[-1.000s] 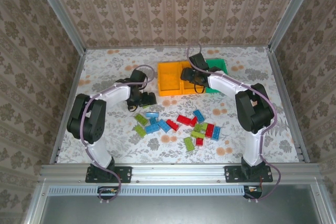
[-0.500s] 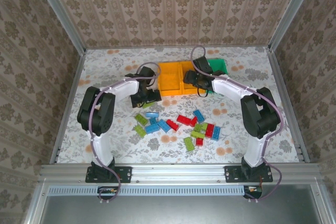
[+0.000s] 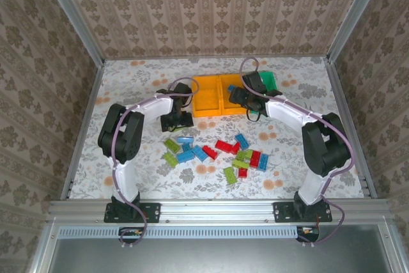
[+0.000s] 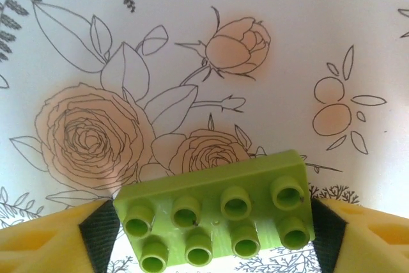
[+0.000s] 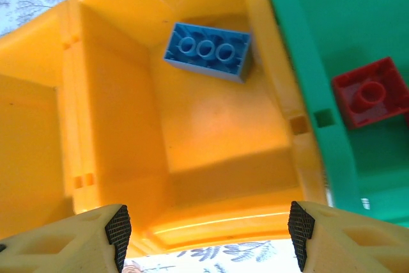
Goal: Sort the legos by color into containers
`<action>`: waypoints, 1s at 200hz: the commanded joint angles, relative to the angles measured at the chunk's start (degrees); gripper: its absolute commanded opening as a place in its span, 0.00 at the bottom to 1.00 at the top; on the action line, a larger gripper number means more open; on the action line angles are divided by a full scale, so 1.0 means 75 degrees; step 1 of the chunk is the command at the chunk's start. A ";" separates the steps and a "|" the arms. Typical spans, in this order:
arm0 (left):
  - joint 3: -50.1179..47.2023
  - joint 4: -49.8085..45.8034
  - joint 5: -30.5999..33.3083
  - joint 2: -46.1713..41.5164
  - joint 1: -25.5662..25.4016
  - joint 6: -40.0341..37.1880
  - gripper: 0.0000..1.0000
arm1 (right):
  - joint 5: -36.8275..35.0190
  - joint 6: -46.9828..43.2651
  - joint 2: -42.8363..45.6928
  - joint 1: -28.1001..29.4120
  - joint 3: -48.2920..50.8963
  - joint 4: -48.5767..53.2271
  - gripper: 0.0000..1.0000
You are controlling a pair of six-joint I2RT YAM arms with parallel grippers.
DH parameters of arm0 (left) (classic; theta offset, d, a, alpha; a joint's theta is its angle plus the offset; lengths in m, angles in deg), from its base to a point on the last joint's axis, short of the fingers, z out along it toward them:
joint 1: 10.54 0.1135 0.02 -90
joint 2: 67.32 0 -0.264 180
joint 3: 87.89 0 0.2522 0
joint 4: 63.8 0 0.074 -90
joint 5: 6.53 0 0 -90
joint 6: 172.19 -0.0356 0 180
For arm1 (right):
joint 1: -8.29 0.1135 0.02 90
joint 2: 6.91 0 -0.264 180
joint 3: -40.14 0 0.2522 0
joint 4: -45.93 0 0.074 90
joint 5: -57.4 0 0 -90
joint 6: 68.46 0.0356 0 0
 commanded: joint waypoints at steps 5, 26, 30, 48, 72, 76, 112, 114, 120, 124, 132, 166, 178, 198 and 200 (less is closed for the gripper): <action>-0.0056 -0.0317 0.0317 0.0206 0.0234 -0.0367 0.73 | -0.0105 -0.0056 0.0381 -0.0071 0.0269 -0.0104 0.70; -0.0127 -0.0288 0.0530 0.0124 0.0300 -0.0653 0.72 | -0.0154 -0.0090 0.0488 -0.0065 0.0390 -0.0070 0.70; -0.0132 -0.0271 0.0550 0.0102 0.0300 -0.0713 0.72 | -0.0168 -0.0091 0.0514 -0.0068 0.0409 -0.0056 0.70; -0.0133 -0.0203 0.0582 0.0034 0.0301 -0.1061 0.72 | -0.0181 -0.0092 0.0562 -0.0068 0.0460 0.0001 0.70; -0.0156 -0.0106 0.0520 -0.0028 0.0521 -0.1568 0.73 | -0.0192 -0.0079 0.0616 -0.0065 0.0520 0.0053 0.70; -0.0156 -0.0102 0.0494 -0.0039 0.0522 -0.1653 0.74 | -0.0199 -0.0078 0.0636 -0.0065 0.0529 0.0063 0.70; -0.0234 -0.0213 0.0454 -0.0059 0.0522 -0.2079 0.80 | -0.0286 -0.0068 0.0702 -0.0065 0.0561 0.0148 0.70; -0.0243 -0.0217 0.0462 -0.0062 0.0523 -0.2077 0.80 | -0.0295 -0.0068 0.0702 -0.0063 0.0569 0.0148 0.70; -0.0270 -0.0208 0.0446 -0.0102 0.0520 -0.2072 0.81 | -0.0306 -0.0068 0.0714 -0.0071 0.0568 0.0159 0.70; -0.0300 -0.0202 0.0412 -0.0137 0.0517 -0.2066 0.82 | -0.0310 -0.0068 0.0711 -0.0065 0.0568 0.0159 0.70; -0.0334 -0.0194 0.0382 -0.0199 0.0520 -0.2019 0.84 | -0.0310 -0.0067 0.0710 -0.0066 0.0561 0.0154 0.70; -0.0306 -0.0369 0.0225 -0.0368 0.0512 -0.1302 0.87 | -0.0287 -0.0056 0.0697 -0.0066 0.0568 0.0137 0.71; -0.0297 -0.0371 0.0090 -0.0363 0.0526 -0.0938 0.88 | -0.0260 -0.0056 0.0677 -0.0065 0.0587 0.0109 0.71; -0.0287 -0.0268 -0.0157 -0.0255 0.0523 -0.0456 0.90 | -0.0262 -0.0054 0.0698 -0.0065 0.0679 0.0027 0.71; -0.0285 -0.0257 -0.0171 -0.0243 0.0529 -0.0426 0.90 | -0.0263 -0.0050 0.0698 -0.0065 0.0692 0.0018 0.71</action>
